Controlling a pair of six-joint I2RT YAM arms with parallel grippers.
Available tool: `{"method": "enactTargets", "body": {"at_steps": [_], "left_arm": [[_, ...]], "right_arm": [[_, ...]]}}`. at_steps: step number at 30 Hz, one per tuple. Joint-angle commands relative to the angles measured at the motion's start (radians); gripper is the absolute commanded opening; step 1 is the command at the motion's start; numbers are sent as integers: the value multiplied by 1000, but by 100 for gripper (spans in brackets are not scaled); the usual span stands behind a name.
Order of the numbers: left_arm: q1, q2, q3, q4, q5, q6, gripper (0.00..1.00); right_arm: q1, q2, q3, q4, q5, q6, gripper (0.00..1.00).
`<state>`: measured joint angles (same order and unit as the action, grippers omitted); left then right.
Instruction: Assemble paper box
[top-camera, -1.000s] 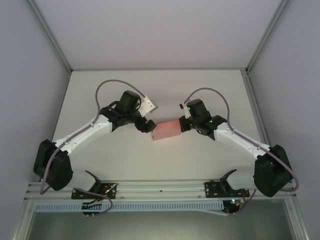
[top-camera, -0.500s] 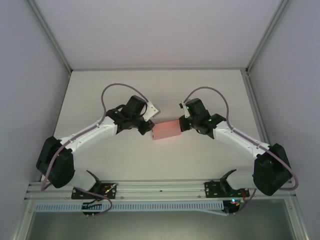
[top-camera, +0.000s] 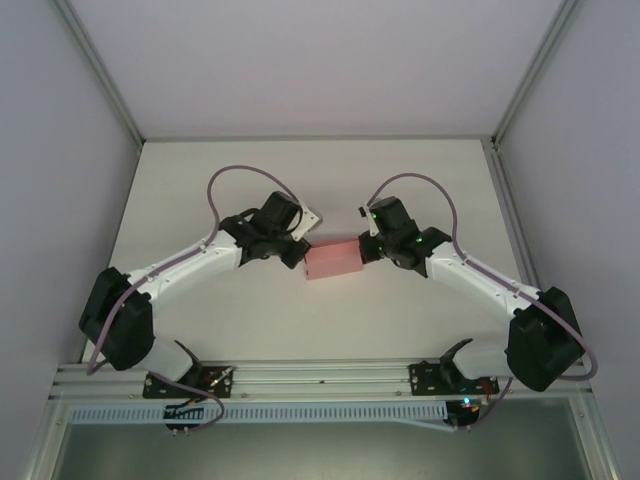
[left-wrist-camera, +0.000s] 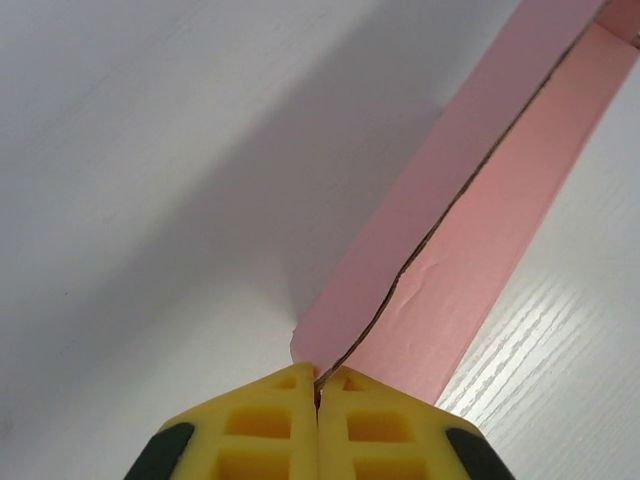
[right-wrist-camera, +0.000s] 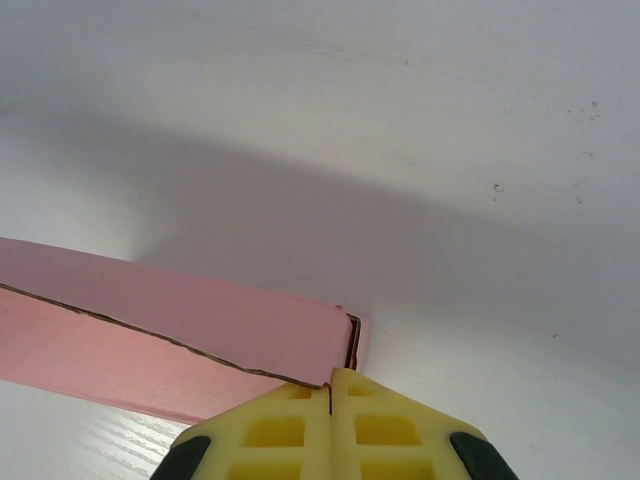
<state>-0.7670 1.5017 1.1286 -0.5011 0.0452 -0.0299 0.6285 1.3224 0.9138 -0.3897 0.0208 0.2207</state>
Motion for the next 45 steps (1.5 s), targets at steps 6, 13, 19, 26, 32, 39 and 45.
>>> {"method": "enactTargets", "body": {"at_steps": [6,13,19,26,32,39,45], "left_arm": [[22,89,162,-131,152,-384,0],[116,88,151,-74,360,-567,0],[112,100,152,-68,302,-582,0],[98,119,62,-46,194,-534,0],[-36,60,-105,56,-87,-364,0],[-72,0,-273,222,-87,-321,0],[-87,-12,-291,268,-83,-346,0]], "right_arm": [[61,17,-1,-90,135,118,0],[125,1,-10,-52,116,228,0],[144,14,-13,-37,134,254,0],[147,7,-25,-30,143,260,0],[151,-51,-127,91,134,161,0],[153,-78,-244,193,64,69,0],[154,-162,-239,261,33,127,23]]}}
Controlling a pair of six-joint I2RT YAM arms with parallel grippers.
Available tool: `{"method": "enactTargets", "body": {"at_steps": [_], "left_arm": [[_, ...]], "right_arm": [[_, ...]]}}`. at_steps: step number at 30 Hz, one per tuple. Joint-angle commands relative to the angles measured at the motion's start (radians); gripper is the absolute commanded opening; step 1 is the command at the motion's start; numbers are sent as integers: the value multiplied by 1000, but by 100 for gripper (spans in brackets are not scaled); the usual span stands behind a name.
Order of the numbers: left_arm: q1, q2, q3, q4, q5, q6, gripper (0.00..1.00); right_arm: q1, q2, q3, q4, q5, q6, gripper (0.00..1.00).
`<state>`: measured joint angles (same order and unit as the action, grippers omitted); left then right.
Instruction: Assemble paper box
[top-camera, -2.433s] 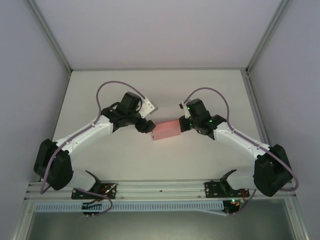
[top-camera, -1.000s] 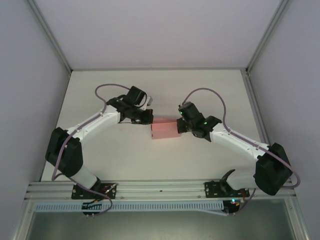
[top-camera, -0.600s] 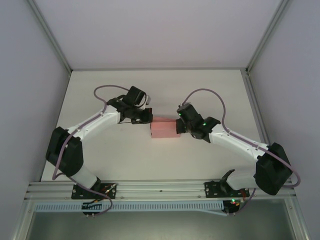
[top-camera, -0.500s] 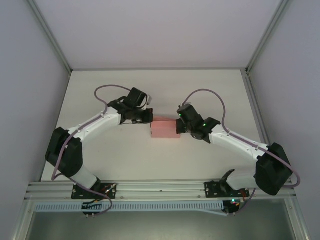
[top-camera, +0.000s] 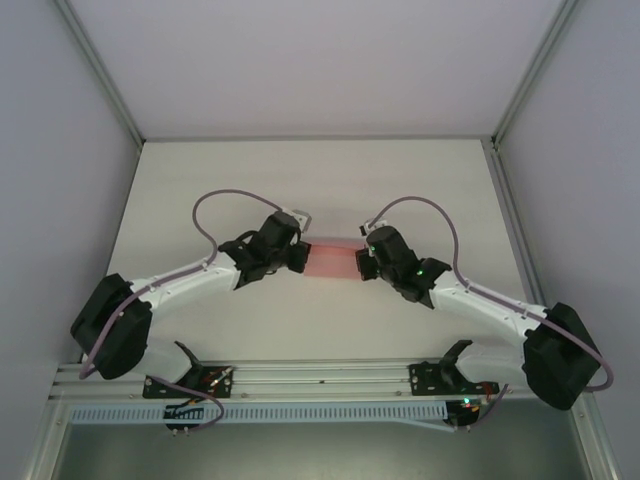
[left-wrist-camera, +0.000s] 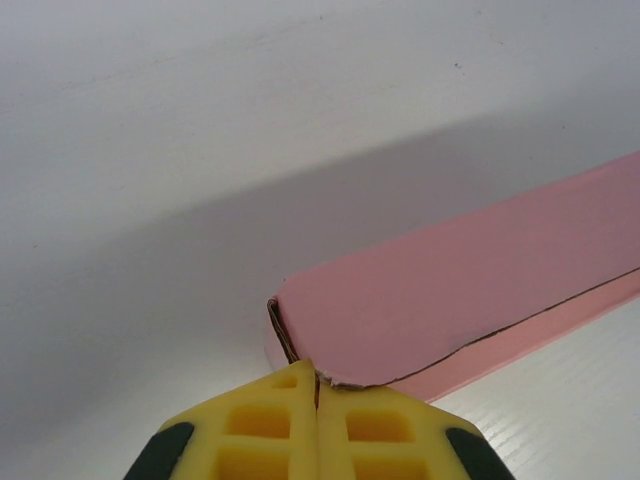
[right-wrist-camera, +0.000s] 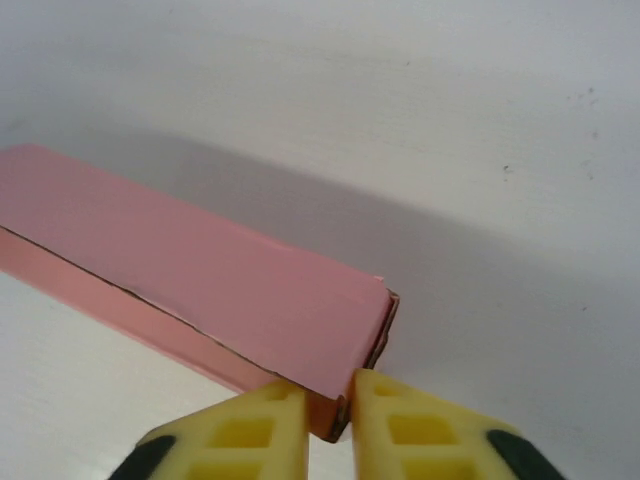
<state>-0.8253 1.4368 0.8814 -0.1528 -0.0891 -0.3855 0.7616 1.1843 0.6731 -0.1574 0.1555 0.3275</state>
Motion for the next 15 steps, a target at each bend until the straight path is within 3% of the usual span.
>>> {"method": "enactTargets", "body": {"at_steps": [1,3,5,9,12,15], "left_arm": [[-29,51,-38,-86,48,9,0],[-29,46,-32,-96,30,5,0],[-32,37,-34,-94,17,7,0],[-35,34,-30,-98,4,21,0],[-38,33,-24,-108,-4,36,0],[-39,21,-17,-119,-26,40,0]], "right_arm": [[19,-41,18,22,-93,48,32],[19,-69,48,-3,-49,112,41],[18,-94,68,-12,-22,149,56],[4,-104,104,-46,51,215,64],[-40,-70,123,-108,95,287,59],[-107,-11,125,-168,17,353,47]]}}
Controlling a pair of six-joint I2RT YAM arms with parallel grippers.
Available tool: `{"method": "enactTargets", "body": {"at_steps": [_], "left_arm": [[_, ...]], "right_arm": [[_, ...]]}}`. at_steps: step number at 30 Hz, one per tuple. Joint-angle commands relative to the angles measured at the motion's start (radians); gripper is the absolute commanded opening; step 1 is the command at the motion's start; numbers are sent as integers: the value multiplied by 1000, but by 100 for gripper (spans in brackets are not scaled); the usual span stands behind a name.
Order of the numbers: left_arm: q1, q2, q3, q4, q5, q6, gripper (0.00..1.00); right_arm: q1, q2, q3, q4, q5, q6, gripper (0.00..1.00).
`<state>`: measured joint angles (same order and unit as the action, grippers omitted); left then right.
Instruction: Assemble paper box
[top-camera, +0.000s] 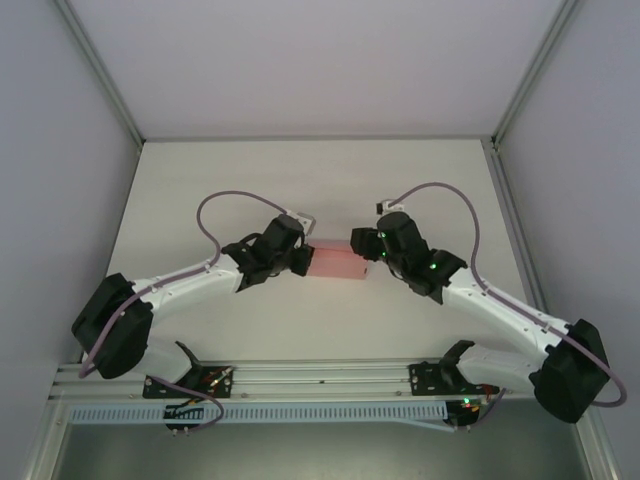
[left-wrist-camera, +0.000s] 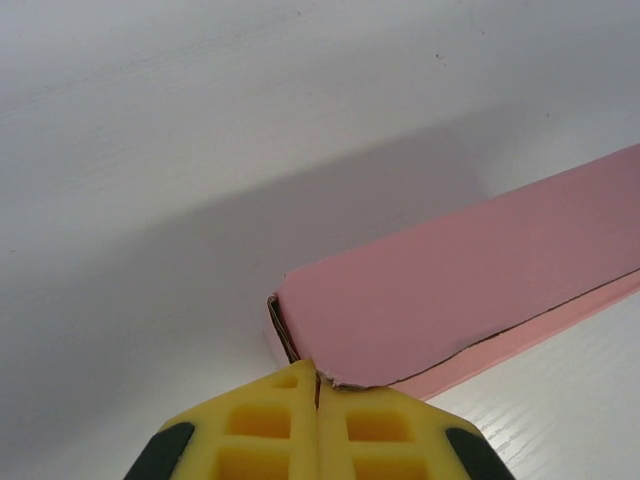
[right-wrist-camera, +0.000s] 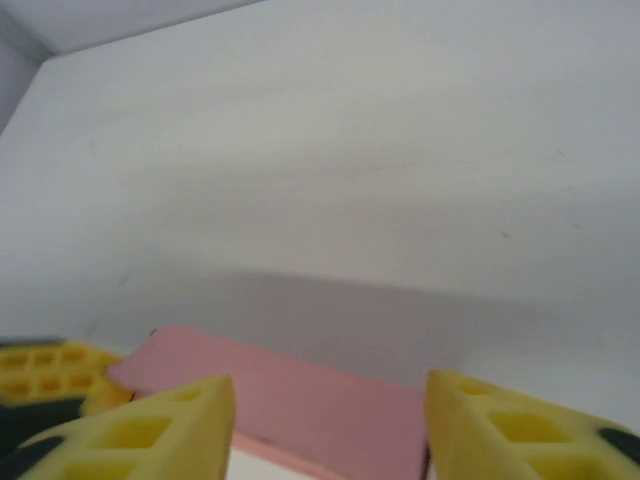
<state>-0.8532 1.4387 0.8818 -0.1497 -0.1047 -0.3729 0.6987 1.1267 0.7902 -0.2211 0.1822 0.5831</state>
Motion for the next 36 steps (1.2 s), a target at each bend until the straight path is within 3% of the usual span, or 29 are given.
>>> {"method": "enactTargets", "body": {"at_steps": [1,7,11,15,18,21,26,29,31,36], "left_arm": [[-11,14,-17,-120,-13,29,0],[-11,-14,1,-123,-4,34,13],[-11,-37,21,-151,15,35,29],[-10,-94,50,-183,111,31,53],[18,-113,91,-210,167,-1,85],[99,-94,97,-176,268,-60,100],[185,-5,73,-131,344,-78,100],[197,33,35,-108,381,-68,95],[199,49,-4,-76,393,-66,85],[212,84,-85,-14,441,-85,50]], "right_arm": [[-55,63,0,-105,-38,100,45],[-57,143,-80,-98,-95,109,28],[-52,142,-130,-104,-95,109,28],[-53,117,-167,-71,-81,104,28],[-51,119,-167,-58,-90,87,28],[-49,132,-164,-58,-95,80,28],[-45,133,-168,-47,-95,77,28],[-45,124,-177,-42,-94,74,28],[-44,121,-188,-34,-93,69,28],[-45,118,-234,37,-101,-20,29]]}}
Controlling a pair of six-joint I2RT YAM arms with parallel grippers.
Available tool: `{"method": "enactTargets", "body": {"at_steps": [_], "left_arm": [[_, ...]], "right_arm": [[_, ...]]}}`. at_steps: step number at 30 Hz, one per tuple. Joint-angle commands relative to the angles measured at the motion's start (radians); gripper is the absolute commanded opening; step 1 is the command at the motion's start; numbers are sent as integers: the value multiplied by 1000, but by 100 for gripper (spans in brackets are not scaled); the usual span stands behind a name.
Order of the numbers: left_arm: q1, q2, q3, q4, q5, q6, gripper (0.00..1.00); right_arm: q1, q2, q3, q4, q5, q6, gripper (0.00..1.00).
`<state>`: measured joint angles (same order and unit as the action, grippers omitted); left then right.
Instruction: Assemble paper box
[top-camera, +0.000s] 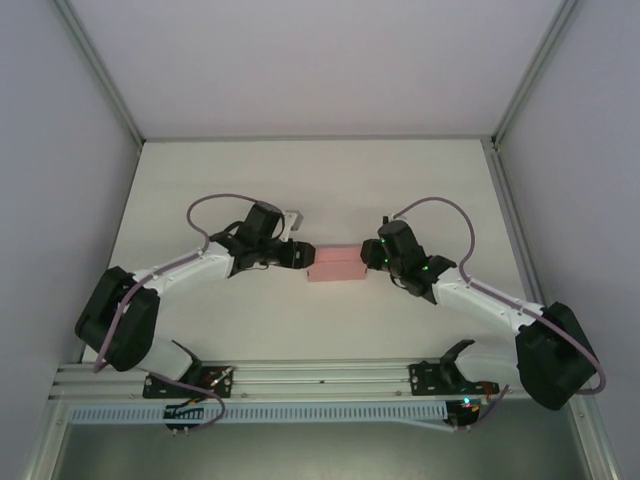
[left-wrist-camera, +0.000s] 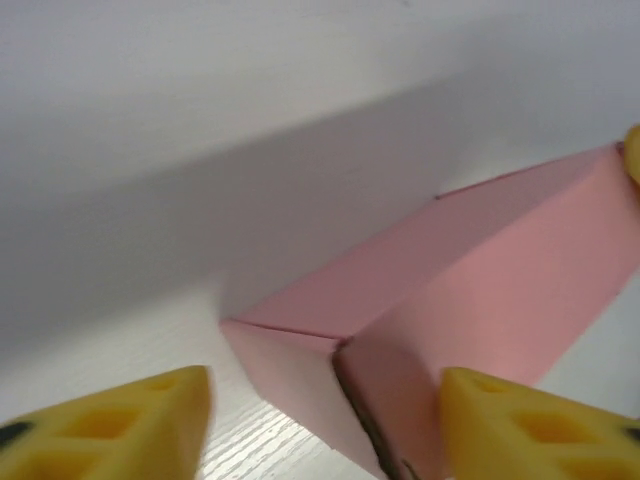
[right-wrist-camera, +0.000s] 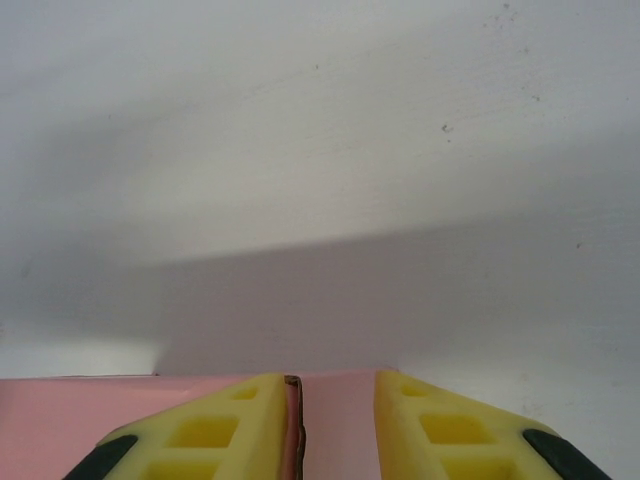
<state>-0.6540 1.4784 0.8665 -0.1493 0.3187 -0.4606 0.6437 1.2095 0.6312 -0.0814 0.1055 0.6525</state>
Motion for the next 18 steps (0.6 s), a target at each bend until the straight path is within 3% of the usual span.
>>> {"method": "enactTargets", "body": {"at_steps": [1,5,11,16,18], "left_arm": [[13,43,-92,9,29,-5,45],[18,48,-142,50,43,-22,17],[18,39,-154,94,60,-21,0],[17,44,-114,100,74,-5,0],[17,38,-83,88,71,2,5]], "right_arm": [[11,33,-92,-73,-27,-116,29],[9,14,-176,87,-85,-202,28],[11,-60,-303,327,-120,-298,28],[9,-128,-310,347,-98,-332,29],[11,-150,-263,300,-94,-314,32]]}}
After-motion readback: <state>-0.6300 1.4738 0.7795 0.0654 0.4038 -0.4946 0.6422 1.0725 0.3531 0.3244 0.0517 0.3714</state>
